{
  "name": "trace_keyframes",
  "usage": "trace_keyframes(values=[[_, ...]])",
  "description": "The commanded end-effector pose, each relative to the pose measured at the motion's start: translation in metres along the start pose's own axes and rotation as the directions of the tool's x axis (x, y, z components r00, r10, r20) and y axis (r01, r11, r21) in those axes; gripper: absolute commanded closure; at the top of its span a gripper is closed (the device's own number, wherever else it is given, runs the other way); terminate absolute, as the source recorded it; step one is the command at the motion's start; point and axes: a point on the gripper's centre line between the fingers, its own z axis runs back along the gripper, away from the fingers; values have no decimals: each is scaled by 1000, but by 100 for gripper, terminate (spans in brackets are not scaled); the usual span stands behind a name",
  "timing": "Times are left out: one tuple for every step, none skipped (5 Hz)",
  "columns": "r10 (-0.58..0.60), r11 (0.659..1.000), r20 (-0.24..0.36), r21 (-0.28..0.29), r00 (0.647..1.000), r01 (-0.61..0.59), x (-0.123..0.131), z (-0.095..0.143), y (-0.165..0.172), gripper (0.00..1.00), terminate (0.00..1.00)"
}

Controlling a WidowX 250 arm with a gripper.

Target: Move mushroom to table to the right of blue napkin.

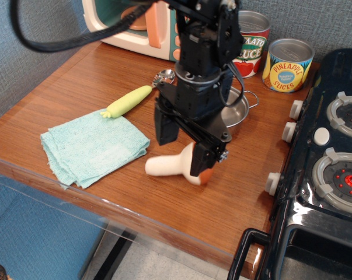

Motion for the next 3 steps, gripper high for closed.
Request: trace_keyframes(values=[[147,986,98,70,984,-154,-10,21,-7,0,0],[147,986,98,70,984,-154,-10,21,-7,0,0],[147,986,98,70,984,-154,-10,21,-7,0,100]])
